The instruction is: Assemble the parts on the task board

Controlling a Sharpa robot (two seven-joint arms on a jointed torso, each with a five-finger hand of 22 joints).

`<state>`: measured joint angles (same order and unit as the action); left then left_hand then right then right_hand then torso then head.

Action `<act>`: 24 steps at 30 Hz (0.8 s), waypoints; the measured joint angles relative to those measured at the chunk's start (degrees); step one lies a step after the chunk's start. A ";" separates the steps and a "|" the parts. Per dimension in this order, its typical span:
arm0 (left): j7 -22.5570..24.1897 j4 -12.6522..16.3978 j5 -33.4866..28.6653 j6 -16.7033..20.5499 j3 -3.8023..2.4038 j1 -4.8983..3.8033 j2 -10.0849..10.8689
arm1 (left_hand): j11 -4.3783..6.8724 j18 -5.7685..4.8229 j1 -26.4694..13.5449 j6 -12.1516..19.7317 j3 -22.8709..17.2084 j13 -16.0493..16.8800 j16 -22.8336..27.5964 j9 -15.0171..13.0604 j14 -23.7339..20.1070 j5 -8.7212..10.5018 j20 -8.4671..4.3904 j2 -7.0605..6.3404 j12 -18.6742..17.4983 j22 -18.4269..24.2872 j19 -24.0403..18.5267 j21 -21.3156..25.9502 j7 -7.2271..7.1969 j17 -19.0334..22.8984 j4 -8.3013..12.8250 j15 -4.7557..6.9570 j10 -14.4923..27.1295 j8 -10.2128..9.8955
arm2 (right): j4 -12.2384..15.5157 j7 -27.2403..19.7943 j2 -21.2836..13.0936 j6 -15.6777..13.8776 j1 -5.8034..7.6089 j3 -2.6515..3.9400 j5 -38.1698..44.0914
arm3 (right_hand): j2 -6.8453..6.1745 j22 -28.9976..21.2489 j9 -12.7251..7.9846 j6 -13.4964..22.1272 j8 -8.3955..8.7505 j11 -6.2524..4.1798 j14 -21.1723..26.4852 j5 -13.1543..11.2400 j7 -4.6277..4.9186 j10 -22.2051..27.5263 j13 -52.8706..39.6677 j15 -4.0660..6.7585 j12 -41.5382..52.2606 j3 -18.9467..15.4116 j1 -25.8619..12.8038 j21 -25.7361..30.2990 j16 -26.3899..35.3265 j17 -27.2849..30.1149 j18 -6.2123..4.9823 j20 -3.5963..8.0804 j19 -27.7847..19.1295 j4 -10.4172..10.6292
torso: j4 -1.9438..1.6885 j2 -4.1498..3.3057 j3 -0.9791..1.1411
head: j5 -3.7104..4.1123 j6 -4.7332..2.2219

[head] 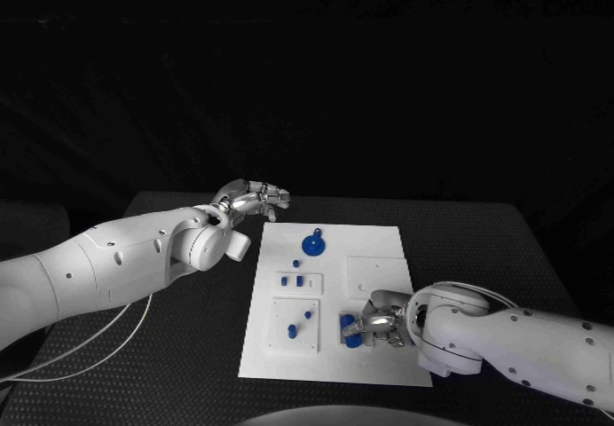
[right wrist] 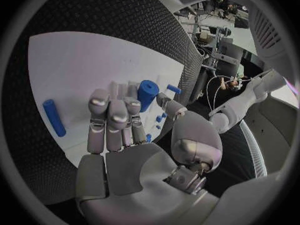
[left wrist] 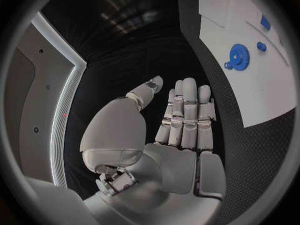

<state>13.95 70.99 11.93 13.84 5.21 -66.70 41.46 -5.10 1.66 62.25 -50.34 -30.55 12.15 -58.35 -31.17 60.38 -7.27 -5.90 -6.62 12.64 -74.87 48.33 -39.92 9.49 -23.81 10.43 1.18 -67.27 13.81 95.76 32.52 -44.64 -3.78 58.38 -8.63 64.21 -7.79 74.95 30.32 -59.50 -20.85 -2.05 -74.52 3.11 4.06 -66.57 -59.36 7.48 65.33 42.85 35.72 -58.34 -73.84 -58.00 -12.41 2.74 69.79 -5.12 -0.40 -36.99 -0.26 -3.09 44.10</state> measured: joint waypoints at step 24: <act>-0.19 0.01 0.00 -0.06 0.00 0.00 0.01 | -0.04 -0.07 -0.46 0.31 -0.03 0.04 0.00 0.07 0.00 0.00 0.09 -0.01 0.00 -0.04 -0.09 0.22 0.11 -0.04 -0.29 0.00 0.04 0.00 | 0.51 -0.99 -0.88 -0.13 0.01 0.01 1.06 | -1.81 0.00 -2.31 -1.80 1.41 -0.10 0.10 -0.43 0.01 -1.33 -1.15 0.08 -1.44 2.62 -9.60 -1.55 0.00 -0.96 -0.88 -0.72 -0.33 -6.36 | 0.00 -0.01 0.01 | 0.12 -0.25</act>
<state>13.76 70.99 11.92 13.78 5.21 -66.70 41.47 -5.13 1.59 61.79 -50.03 -30.58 12.19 -58.35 -31.10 60.38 -7.27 -5.81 -6.63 12.64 -74.91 48.24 -39.70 9.60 -23.85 10.14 1.18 -67.22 13.81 96.27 31.53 -45.51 -3.91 58.39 -8.62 65.28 -9.61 74.95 28.01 -61.30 -19.45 -2.15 -74.42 2.68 4.07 -67.90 -60.51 7.55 63.89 45.48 26.12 -59.89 -73.83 -58.96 -13.30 2.02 69.46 -11.48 -0.40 -37.00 -0.25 -2.97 43.85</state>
